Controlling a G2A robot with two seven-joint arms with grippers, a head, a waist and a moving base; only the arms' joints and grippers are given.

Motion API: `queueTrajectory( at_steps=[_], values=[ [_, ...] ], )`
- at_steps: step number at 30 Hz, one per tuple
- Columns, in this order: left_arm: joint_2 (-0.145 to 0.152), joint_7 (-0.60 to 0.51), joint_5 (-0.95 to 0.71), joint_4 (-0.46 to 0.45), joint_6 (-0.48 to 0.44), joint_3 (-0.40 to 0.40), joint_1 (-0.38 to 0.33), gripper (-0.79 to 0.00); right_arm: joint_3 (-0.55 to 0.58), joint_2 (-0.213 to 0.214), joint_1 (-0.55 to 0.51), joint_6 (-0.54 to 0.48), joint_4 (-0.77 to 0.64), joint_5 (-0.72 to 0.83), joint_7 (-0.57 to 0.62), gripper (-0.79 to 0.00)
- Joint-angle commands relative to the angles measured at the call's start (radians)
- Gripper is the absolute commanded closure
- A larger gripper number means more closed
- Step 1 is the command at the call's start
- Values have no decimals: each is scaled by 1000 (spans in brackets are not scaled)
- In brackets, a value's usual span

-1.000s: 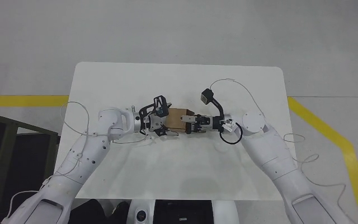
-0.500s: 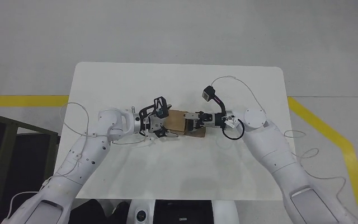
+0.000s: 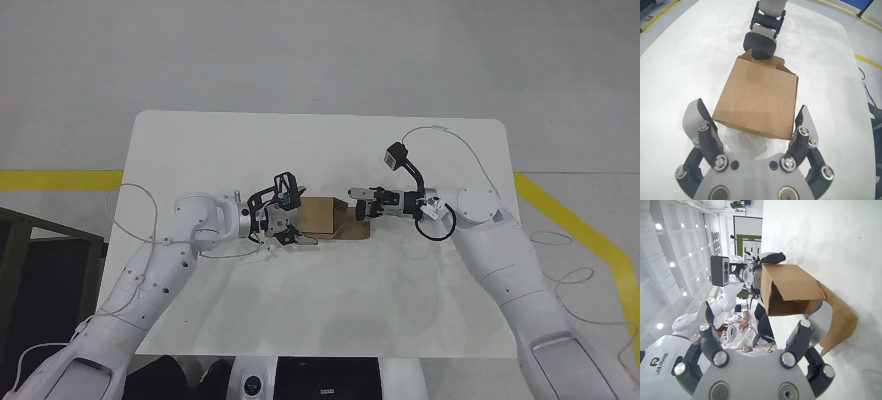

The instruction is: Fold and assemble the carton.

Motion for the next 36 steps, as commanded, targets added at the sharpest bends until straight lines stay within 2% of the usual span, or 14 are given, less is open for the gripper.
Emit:
queueTrajectory(
  at_steps=[1, 7, 11, 15, 27, 36],
  values=[
    [0, -1, -1, -3, -2, 0, 2, -785, -13, -6, 17, -14, 18, -4, 2, -785],
    [1, -6, 0, -9, -6, -1, 8, -785, -53, -27, 77, -81, 94, 4, 24, -785],
    [1, -9, 2, -10, -7, -1, 10, -785, -88, -41, 124, -117, 129, -2, 94, -785],
    [0, -10, 3, -12, -5, 0, 12, -785, -120, -51, 157, -113, 148, -2, 136, -785],
    [-1, -13, 6, -15, 1, 2, 13, -785, -184, -52, 145, -87, 116, 35, 162, -785],
    [-1, -17, 15, -20, 14, 0, 19, -785, -173, -62, 104, -73, 153, 122, 96, -785]
  ],
)
